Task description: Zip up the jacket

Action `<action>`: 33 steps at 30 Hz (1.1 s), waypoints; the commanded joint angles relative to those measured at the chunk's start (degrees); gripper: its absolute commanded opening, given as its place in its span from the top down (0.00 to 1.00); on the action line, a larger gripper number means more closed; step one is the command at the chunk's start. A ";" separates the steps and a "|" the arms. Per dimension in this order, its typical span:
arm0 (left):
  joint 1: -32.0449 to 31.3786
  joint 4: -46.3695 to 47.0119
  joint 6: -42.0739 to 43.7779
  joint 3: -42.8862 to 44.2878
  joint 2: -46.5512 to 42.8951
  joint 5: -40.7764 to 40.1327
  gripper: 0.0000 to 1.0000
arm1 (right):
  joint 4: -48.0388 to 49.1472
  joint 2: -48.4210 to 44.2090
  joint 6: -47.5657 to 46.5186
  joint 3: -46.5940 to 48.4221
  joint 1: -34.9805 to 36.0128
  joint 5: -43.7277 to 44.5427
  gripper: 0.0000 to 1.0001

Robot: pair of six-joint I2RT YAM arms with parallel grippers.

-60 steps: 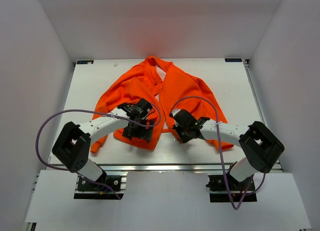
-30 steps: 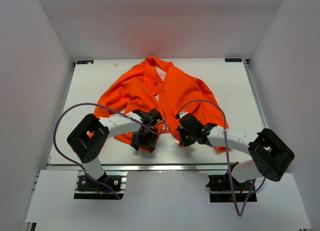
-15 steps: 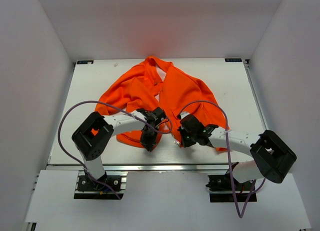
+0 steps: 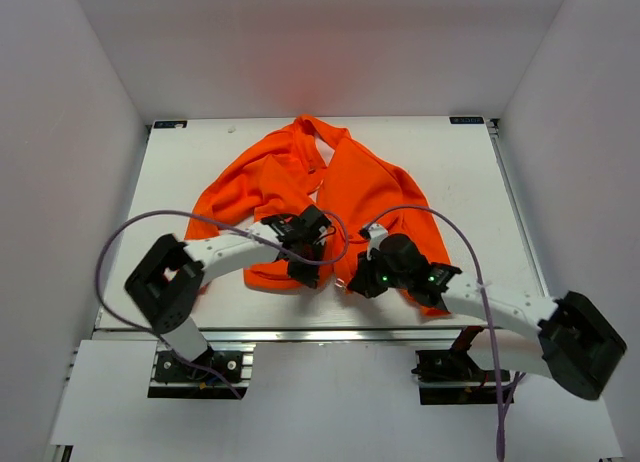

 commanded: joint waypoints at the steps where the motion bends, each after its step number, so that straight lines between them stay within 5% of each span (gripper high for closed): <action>1: -0.13 6.58 -1.64 0.38 -11.78 -3.13 1.00 | 17.49 -7.78 5.73 -3.82 -0.30 -5.60 1.00; 7: -0.13 13.78 -6.12 -2.08 -23.75 -5.16 1.00 | 45.58 -23.08 19.28 -21.75 -1.44 2.65 1.00; 21: -0.13 24.08 -11.31 -8.67 -26.31 1.60 1.00 | 42.62 -15.19 17.98 -13.95 -1.44 13.55 1.00; 25: -0.13 16.56 -10.18 -8.15 -23.15 0.91 1.00 | 32.62 -12.63 20.07 -10.34 -1.44 17.94 1.00; 31: -0.31 2.99 -4.20 -9.64 -14.97 8.69 0.79 | 7.21 -17.37 24.13 -8.58 -1.53 30.07 1.00; 33: -0.48 1.50 -2.27 -10.96 -13.65 11.09 0.51 | 4.47 -18.78 24.39 -9.80 -1.62 30.17 1.00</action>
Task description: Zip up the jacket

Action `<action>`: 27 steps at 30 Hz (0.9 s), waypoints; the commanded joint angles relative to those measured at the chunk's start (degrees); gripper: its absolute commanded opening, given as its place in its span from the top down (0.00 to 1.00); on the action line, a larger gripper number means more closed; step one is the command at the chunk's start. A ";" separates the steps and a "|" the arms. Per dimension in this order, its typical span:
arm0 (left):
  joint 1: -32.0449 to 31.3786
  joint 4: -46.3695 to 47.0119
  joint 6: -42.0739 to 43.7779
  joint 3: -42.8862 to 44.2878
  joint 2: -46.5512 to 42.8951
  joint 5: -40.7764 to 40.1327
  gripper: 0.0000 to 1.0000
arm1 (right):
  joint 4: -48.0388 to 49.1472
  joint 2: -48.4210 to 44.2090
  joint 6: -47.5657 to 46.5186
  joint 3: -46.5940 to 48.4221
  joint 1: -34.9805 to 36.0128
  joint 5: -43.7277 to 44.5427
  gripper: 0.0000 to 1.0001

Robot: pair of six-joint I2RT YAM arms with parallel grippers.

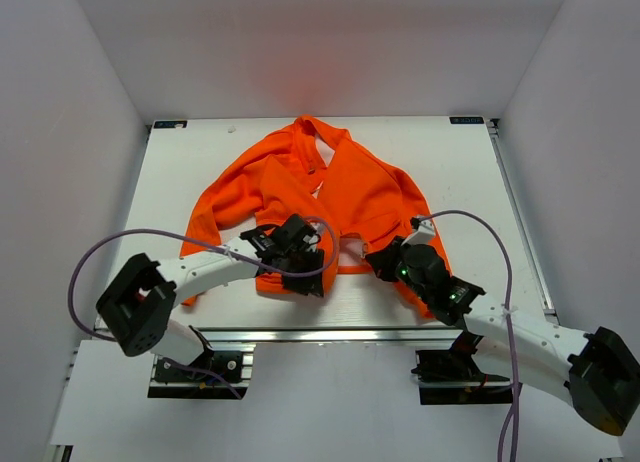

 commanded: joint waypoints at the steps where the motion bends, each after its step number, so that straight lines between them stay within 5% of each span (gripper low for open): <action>1: -0.88 -7.88 4.12 -1.54 0.67 6.99 0.40 | -9.94 -3.53 2.19 -0.32 0.02 6.17 1.00; 4: -1.23 -11.13 6.23 1.35 0.15 6.73 0.02 | -9.94 -4.68 2.45 -2.17 -0.07 5.11 1.00; 13: -1.32 -18.08 8.43 11.98 5.14 -3.82 0.02 | -8.27 -3.19 1.57 -2.52 0.02 3.53 1.00; 27: -4.40 -15.62 -1.76 20.60 19.21 -10.59 0.10 | -8.27 -4.76 4.65 -3.84 0.02 4.32 1.00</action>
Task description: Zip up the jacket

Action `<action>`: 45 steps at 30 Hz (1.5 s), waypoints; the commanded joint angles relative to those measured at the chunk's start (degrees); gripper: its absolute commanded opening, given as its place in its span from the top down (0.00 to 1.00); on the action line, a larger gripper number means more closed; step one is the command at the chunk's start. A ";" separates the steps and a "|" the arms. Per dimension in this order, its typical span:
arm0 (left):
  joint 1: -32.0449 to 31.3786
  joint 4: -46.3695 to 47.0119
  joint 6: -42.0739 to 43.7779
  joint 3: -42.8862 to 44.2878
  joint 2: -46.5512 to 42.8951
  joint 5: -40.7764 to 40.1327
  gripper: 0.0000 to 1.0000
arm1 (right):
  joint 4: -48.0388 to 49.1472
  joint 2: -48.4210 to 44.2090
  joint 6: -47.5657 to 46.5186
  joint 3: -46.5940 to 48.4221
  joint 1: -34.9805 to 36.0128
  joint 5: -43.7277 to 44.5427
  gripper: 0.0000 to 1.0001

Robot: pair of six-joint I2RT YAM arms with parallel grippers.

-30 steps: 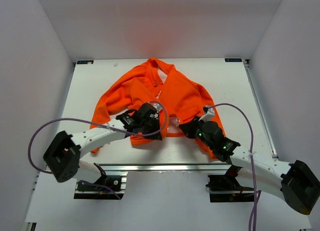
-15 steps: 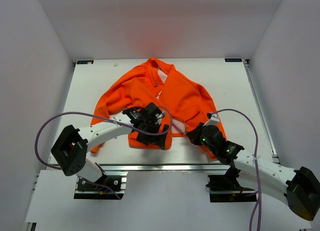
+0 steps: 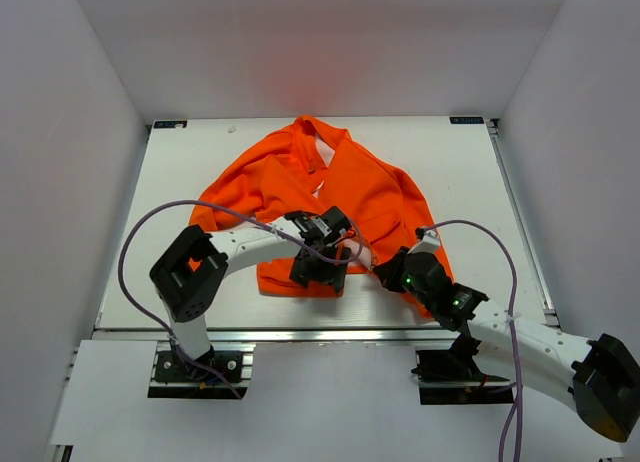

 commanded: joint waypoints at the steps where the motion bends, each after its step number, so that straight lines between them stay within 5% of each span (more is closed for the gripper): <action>1: -0.77 0.14 -3.42 2.90 1.05 -3.74 0.10 | 0.52 -1.23 1.41 -0.74 0.02 2.07 1.00; 13: -3.14 -1.44 -15.03 5.36 8.87 -8.76 0.17 | 0.69 -3.87 3.26 -3.81 0.02 3.30 1.00; 23: -3.49 -2.24 -16.09 8.52 9.49 -8.50 0.09 | 0.78 -4.39 3.17 -4.61 0.02 3.30 1.00; 35: -3.49 -1.53 -16.09 10.02 13.88 -7.61 0.15 | -0.36 -6.06 3.44 -5.22 0.02 3.74 1.00; 38: -3.49 -2.15 -16.70 11.08 16.60 -9.54 0.21 | -0.80 -5.80 3.52 -5.05 0.02 3.74 1.00; 42: -3.49 -3.73 -16.18 14.68 21.52 -9.99 0.43 | -1.06 -5.36 3.52 -4.70 0.02 4.00 1.00; 45: -3.49 -3.56 -14.95 17.05 23.99 -9.11 0.72 | -1.85 -5.09 3.44 -4.34 0.02 4.09 1.00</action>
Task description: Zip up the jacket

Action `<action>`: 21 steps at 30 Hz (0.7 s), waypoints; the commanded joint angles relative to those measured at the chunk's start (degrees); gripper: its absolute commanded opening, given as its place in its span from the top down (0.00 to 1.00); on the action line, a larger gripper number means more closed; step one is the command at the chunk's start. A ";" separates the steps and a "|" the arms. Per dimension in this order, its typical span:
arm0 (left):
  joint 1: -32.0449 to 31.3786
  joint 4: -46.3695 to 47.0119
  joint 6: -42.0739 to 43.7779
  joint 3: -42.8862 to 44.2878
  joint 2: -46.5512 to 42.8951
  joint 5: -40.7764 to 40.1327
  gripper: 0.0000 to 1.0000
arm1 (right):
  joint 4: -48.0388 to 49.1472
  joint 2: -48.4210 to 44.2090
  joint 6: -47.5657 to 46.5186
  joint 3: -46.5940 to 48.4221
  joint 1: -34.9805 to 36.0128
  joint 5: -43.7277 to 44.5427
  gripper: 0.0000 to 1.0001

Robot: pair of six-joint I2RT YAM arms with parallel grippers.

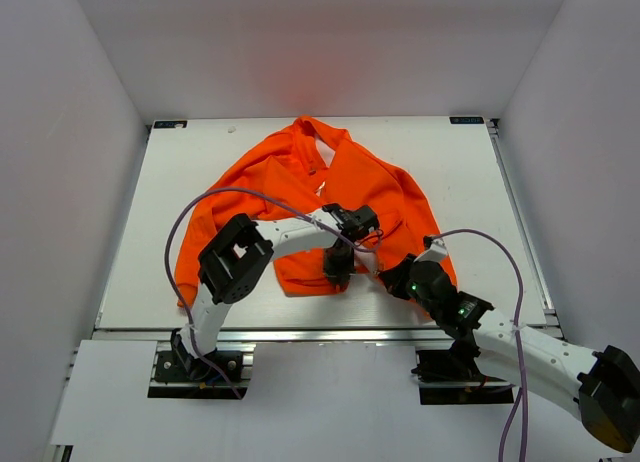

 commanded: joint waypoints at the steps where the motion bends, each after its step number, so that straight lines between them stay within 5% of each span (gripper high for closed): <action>1: -0.41 5.08 0.59 -0.06 6.77 -2.86 0.91 | -1.64 0.22 0.51 0.49 0.02 2.71 1.00; 2: -0.41 5.08 0.77 0.21 6.77 -2.95 1.00 | -1.73 0.13 0.25 0.40 0.02 2.63 1.00; 8: -0.41 5.43 0.68 -1.46 0.46 -7.86 1.00 | 3.52 -0.49 -4.41 -0.83 0.02 -0.88 1.00; 14: -0.41 10.43 1.21 -8.29 -15.44 -12.79 1.00 | 9.08 0.30 -11.34 0.57 0.02 -7.38 1.00; 21: -0.41 30.35 3.49 -23.33 -35.57 -12.88 1.00 | 11.28 1.45 -15.13 4.62 0.02 -15.20 1.00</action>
